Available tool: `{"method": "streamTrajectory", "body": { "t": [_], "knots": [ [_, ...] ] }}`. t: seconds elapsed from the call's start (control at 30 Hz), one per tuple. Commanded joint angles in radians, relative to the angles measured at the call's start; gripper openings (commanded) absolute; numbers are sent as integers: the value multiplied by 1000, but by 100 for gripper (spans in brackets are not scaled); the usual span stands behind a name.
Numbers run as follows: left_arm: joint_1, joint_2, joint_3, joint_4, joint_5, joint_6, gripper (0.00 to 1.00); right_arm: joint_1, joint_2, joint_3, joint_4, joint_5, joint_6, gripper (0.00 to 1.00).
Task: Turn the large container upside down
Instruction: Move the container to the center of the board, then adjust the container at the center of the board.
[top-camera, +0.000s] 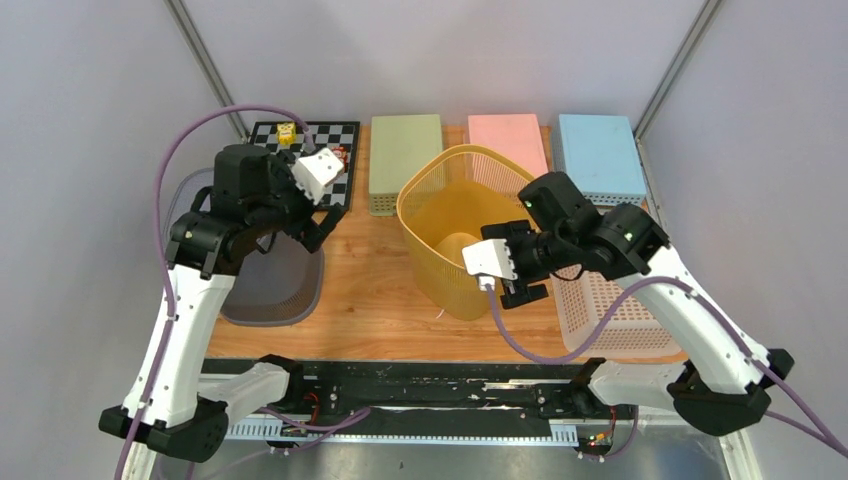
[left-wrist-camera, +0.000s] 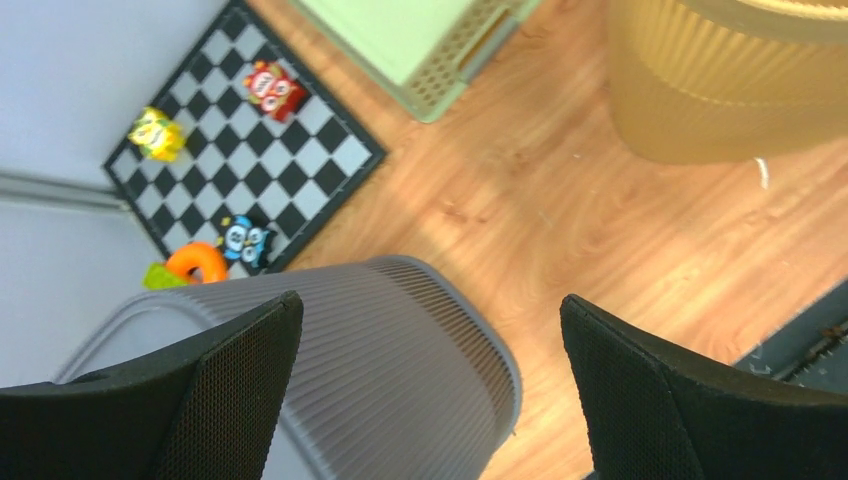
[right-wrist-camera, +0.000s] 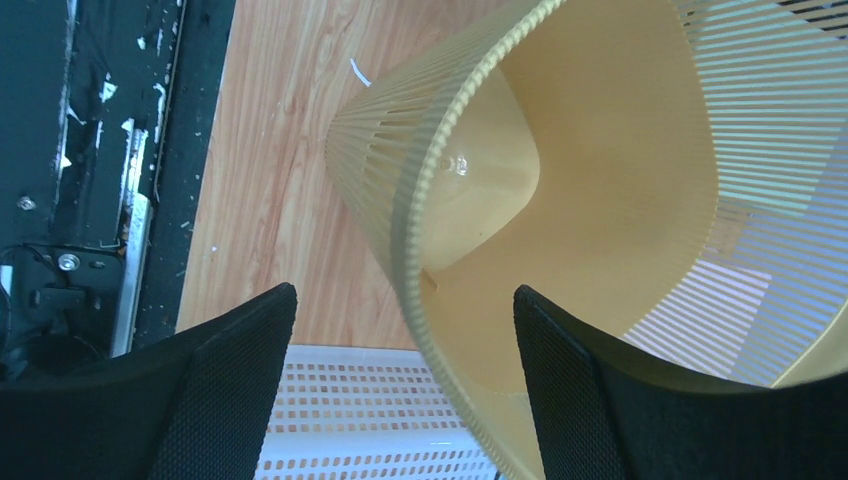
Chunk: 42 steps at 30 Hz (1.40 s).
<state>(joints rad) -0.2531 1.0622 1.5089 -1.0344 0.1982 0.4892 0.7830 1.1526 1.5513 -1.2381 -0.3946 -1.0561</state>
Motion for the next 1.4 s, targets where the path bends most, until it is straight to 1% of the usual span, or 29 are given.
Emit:
{"method": "streamTrajectory", "body": {
  "t": [0.0, 0.17, 0.3, 0.37, 0.43, 0.5, 0.57, 0.6, 0.73, 0.87, 1.03, 1.1, 1.2, 1.27, 1.3, 1.37],
  "knots": [
    [-47, -25, -66, 30, 52, -16, 100, 49, 60, 84, -80, 101, -15, 79],
    [-49, -54, -136, 84, 98, -16, 100, 70, 116, 159, -171, 89, -17, 69],
    [-49, -64, -155, 95, 122, -15, 100, 104, 148, 170, -240, 75, -15, 44],
    [-49, -69, -158, 100, 135, -15, 100, 125, 162, 164, -255, 86, -3, 36],
    [-49, -72, -161, 103, 154, -16, 100, 141, 178, 155, -257, 111, 8, 30],
    [-49, -78, -163, 104, 177, -18, 100, 152, 193, 149, -258, 126, 15, 22],
    [-49, -86, -168, 107, 199, -17, 100, 161, 211, 159, -258, 135, 39, 7],
    [-49, -91, -171, 111, 213, -15, 100, 166, 222, 174, -257, 135, 54, 3],
    [-49, -129, -204, 150, 265, -12, 100, 170, 227, 286, -208, 102, 185, 3],
    [-49, -166, -230, 192, 309, -17, 100, 170, 200, 381, -133, 5, 337, 2],
    [-49, -210, -239, 232, 343, -24, 100, 151, 162, 430, 15, -83, 557, 2],
    [-49, -233, -240, 241, 350, -23, 100, 81, 162, 448, 67, -184, 664, 2],
    [-49, -249, -233, 236, 362, -19, 100, -88, 167, 413, 181, -405, 848, 2],
    [-49, -249, -220, 217, 372, -11, 100, -176, 162, 342, 288, -543, 986, 2],
    [-49, -250, -216, 210, 376, -7, 100, -211, 155, 275, 359, -614, 1060, 2],
    [-48, -255, -208, 203, 382, -4, 100, -260, 135, 158, 517, -708, 1228, 2]
  ]
}}
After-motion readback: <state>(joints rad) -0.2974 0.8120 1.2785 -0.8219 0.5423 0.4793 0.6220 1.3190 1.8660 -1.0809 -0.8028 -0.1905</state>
